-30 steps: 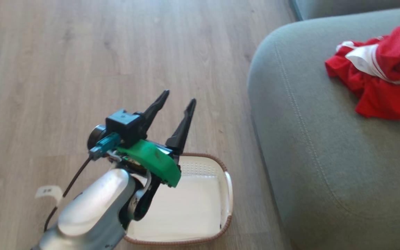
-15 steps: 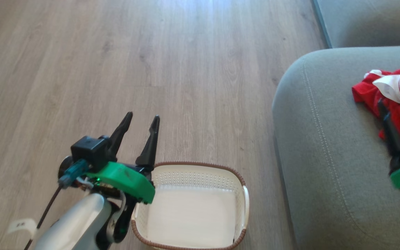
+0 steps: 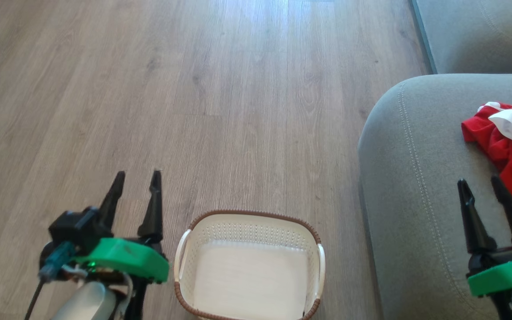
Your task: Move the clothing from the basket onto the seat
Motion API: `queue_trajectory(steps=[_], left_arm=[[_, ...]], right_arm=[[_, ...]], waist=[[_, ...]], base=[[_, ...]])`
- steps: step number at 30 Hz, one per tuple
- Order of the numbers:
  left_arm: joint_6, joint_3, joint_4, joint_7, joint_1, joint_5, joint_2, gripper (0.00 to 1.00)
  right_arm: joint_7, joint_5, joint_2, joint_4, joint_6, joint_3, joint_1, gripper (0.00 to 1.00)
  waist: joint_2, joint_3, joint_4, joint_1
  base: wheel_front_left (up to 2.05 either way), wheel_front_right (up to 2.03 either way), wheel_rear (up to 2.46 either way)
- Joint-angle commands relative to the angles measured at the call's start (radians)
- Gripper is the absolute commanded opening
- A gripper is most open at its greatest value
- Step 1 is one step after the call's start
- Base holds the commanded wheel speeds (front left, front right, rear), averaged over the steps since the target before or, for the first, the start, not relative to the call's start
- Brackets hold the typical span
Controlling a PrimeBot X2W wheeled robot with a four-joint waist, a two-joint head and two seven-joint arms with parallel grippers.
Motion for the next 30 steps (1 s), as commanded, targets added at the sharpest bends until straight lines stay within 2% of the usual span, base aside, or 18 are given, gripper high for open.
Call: queue_trajectory(steps=[1,4,7,13,22,30], left_arm=[[0.001,0.07,-0.043,-0.013,-0.017,0.023,0.019,1.0],[-0.004,0.109,-0.055,-0.013,0.034,0.062,0.003,1.0],[-0.029,0.148,-0.052,-0.013,0.08,0.077,-0.026,1.0],[-0.081,0.196,-0.021,-0.013,0.121,0.157,-0.052,1.0],[-0.182,0.277,0.026,-0.013,0.16,0.274,-0.133,1.0],[-0.222,0.319,0.052,-0.013,0.166,0.336,-0.169,1.0]], right_arm=[[-0.01,-0.024,-0.001,-0.046,0.0,-0.004,-0.004,1.0],[-0.016,-0.053,0.038,-0.062,0.0,-0.016,0.014,1.0],[-0.019,-0.07,0.059,-0.068,0.0,-0.021,0.021,1.0],[-0.022,-0.084,0.07,-0.066,0.0,-0.026,0.017,1.0],[-0.023,-0.093,0.095,-0.058,0.0,-0.034,0.009,1.0],[-0.024,-0.093,0.094,-0.048,0.0,-0.026,0.002,1.0]], waist=[[-0.0001,-0.001,-0.002,0.0001],[-0.0001,0.0,-0.008,0.0001],[-0.0001,0.002,-0.013,0.0001],[-0.0001,0.005,-0.019,0.0001],[-0.0001,0.002,-0.02,0.0001],[-0.0001,0.001,-0.022,0.0001]], base=[[0.0,0.0,0.0],[0.0,0.0,0.0],[0.0,0.0,0.0],[0.0,0.0,0.0],[0.0,0.0,0.0],[0.0,0.0,0.0]])
